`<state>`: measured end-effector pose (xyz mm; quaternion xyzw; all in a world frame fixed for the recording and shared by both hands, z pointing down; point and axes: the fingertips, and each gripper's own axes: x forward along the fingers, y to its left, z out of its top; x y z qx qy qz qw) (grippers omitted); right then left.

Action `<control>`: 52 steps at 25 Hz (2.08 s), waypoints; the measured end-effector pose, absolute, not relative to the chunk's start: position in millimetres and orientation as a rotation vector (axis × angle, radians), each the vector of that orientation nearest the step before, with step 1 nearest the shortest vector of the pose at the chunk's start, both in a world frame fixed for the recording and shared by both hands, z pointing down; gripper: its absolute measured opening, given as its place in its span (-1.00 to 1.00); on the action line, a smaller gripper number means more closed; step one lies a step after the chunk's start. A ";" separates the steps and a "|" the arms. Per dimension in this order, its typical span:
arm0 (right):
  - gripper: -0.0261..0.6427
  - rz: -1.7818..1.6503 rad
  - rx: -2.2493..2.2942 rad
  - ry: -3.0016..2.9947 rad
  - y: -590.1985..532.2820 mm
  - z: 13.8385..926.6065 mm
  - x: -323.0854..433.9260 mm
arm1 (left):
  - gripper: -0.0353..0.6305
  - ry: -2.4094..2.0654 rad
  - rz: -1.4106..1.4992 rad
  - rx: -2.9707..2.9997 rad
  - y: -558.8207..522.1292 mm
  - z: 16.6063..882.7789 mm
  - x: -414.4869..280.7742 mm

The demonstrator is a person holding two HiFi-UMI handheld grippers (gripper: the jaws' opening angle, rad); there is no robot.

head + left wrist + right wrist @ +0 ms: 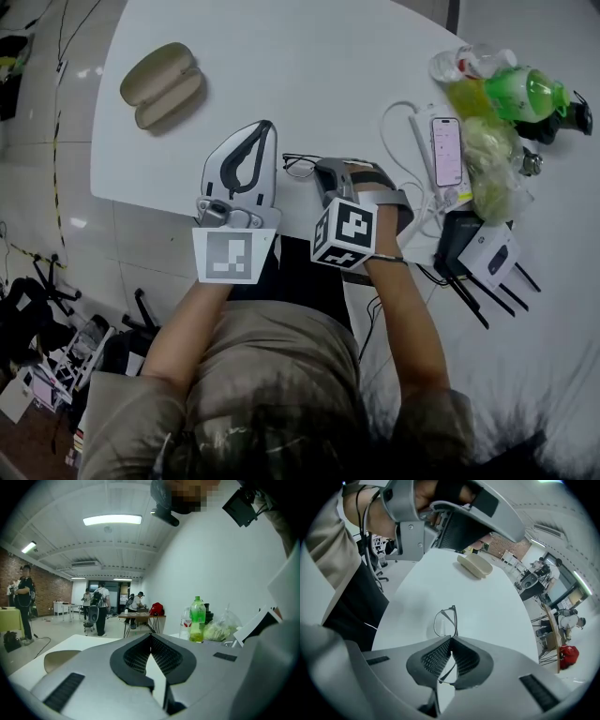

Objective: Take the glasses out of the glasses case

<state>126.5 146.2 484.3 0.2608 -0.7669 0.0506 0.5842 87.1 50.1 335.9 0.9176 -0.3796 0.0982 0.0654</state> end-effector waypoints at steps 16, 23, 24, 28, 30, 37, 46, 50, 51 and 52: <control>-0.86 0.164 0.660 -1.747 194.1 484.9 118.9 | -0.87 -1.083 0.286 2.852 81.8 329.9 73.3; -0.86 0.179 0.651 -1.787 199.4 488.0 120.2 | -0.87 -1.114 0.274 2.788 98.9 325.6 74.1; -0.86 0.182 0.649 -1.787 202.0 488.8 123.3 | -0.87 -1.122 0.273 2.799 100.5 324.5 76.0; -0.86 0.209 0.642 -1.779 216.5 493.5 132.8 | -0.87 -1.134 0.319 2.792 108.6 331.3 81.9; -0.86 0.219 0.637 -1.775 221.7 495.5 133.7 | -0.87 -1.134 0.338 2.777 112.0 334.1 82.4; -0.86 0.222 0.669 -1.789 237.4 494.6 130.7 | -0.87 -1.127 0.332 2.779 124.8 334.0 92.4; -0.86 0.245 0.690 -1.773 263.3 497.0 133.5 | -0.87 -1.069 0.344 2.801 156.9 334.5 106.3; -0.86 0.251 0.667 -1.771 274.2 500.7 131.9 | -0.87 -1.048 0.349 2.793 170.7 337.9 106.5; -0.86 0.256 0.666 -1.772 276.5 501.9 132.0 | -0.87 -1.038 0.351 2.800 173.9 338.2 106.8; -0.86 0.259 0.664 -1.774 278.4 503.4 132.1 | -0.87 -1.028 0.357 2.809 176.7 338.8 107.0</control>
